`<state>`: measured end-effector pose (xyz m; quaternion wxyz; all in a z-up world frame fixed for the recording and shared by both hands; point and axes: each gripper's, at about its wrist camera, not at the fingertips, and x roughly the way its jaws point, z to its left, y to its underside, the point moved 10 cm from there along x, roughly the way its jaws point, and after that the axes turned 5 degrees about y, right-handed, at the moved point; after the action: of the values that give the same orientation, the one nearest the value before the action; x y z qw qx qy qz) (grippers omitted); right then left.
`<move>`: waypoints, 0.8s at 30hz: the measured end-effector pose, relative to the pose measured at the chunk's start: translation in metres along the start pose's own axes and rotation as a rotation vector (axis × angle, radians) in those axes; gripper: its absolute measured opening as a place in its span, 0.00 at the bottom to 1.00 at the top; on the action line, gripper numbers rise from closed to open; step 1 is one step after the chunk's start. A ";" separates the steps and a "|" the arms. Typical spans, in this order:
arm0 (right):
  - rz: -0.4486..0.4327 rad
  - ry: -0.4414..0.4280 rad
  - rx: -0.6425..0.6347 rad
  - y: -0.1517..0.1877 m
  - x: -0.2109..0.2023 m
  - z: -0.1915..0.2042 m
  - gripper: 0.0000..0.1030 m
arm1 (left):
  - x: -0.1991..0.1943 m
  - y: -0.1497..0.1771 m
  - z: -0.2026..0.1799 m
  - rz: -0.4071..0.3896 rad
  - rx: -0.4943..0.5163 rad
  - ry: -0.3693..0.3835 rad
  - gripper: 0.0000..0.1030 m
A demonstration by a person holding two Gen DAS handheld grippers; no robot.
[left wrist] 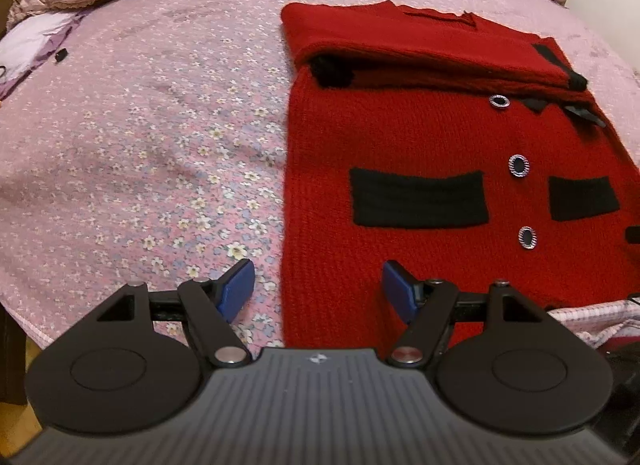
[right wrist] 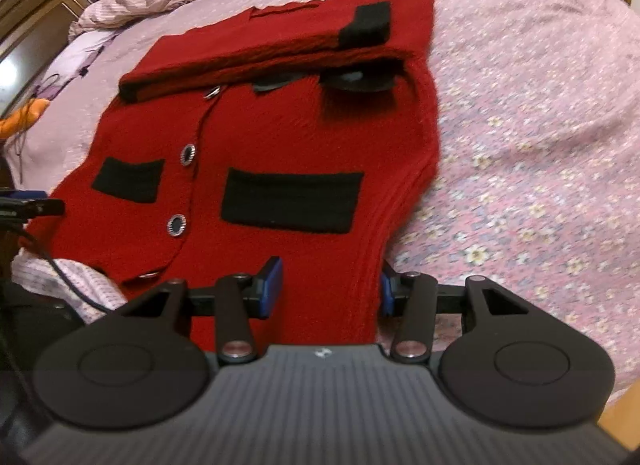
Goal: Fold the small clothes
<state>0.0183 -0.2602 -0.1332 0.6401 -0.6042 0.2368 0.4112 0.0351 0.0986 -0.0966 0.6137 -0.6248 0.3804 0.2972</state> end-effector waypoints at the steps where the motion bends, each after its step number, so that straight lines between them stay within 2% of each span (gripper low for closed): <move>1: 0.003 -0.005 0.002 0.000 0.001 0.001 0.48 | 0.000 0.000 -0.001 0.002 0.000 0.007 0.72; 5: 0.008 -0.024 0.011 0.001 0.002 0.002 0.48 | -0.001 0.002 -0.004 0.007 -0.009 0.040 0.72; 10: 0.005 -0.043 0.018 0.002 0.003 0.002 0.48 | -0.001 0.005 -0.018 0.014 -0.012 0.148 0.72; 24: -0.004 -0.098 0.026 0.005 0.007 0.006 0.49 | 0.011 0.004 -0.019 0.021 0.007 0.166 0.72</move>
<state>0.0171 -0.2530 -0.1413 0.6594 -0.5755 0.2094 0.4360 0.0361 0.0785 -0.1064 0.5789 -0.6412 0.4376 0.2494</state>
